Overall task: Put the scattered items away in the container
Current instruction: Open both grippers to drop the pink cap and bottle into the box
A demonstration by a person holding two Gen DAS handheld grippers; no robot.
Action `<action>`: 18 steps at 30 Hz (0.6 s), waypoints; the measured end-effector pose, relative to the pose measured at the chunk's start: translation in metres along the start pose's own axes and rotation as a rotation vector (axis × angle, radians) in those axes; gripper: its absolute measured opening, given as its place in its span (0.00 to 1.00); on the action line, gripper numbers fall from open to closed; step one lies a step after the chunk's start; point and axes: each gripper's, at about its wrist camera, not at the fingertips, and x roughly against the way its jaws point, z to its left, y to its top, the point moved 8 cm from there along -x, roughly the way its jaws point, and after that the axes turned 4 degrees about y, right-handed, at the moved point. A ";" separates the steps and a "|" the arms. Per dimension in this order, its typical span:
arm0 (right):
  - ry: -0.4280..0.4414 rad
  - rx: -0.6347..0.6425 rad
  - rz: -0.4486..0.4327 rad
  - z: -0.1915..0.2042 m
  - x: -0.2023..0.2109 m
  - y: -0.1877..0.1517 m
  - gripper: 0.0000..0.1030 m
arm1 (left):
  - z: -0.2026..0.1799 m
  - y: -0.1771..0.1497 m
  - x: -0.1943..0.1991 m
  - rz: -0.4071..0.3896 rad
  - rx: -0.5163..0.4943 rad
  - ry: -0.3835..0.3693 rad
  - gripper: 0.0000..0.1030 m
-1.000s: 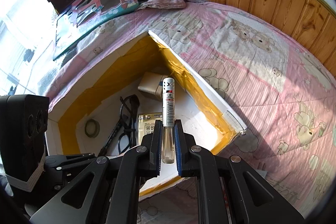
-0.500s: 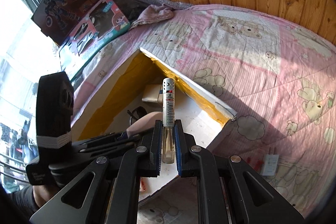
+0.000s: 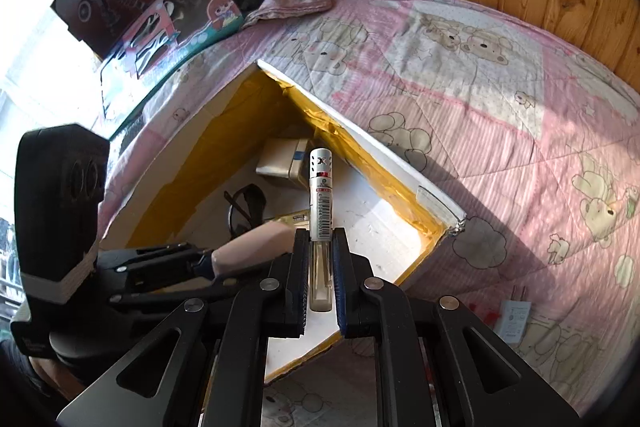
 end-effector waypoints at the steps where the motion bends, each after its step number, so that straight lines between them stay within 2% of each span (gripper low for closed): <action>1: -0.008 0.008 0.010 -0.001 -0.003 0.000 0.11 | 0.002 -0.008 0.000 0.005 -0.005 0.015 0.26; 9: -0.059 0.077 0.054 0.000 -0.020 0.000 0.11 | 0.008 -0.045 -0.007 0.081 -0.029 0.026 0.26; 12: -0.081 0.067 0.051 -0.005 -0.024 0.002 0.15 | 0.014 -0.052 -0.012 0.107 -0.020 0.065 0.27; 14: -0.071 0.044 0.038 -0.007 -0.022 0.003 0.27 | 0.017 -0.055 -0.012 0.126 0.006 0.080 0.36; 18: -0.033 0.006 -0.041 -0.003 0.004 0.005 0.28 | 0.016 -0.052 0.007 0.089 -0.008 0.082 0.38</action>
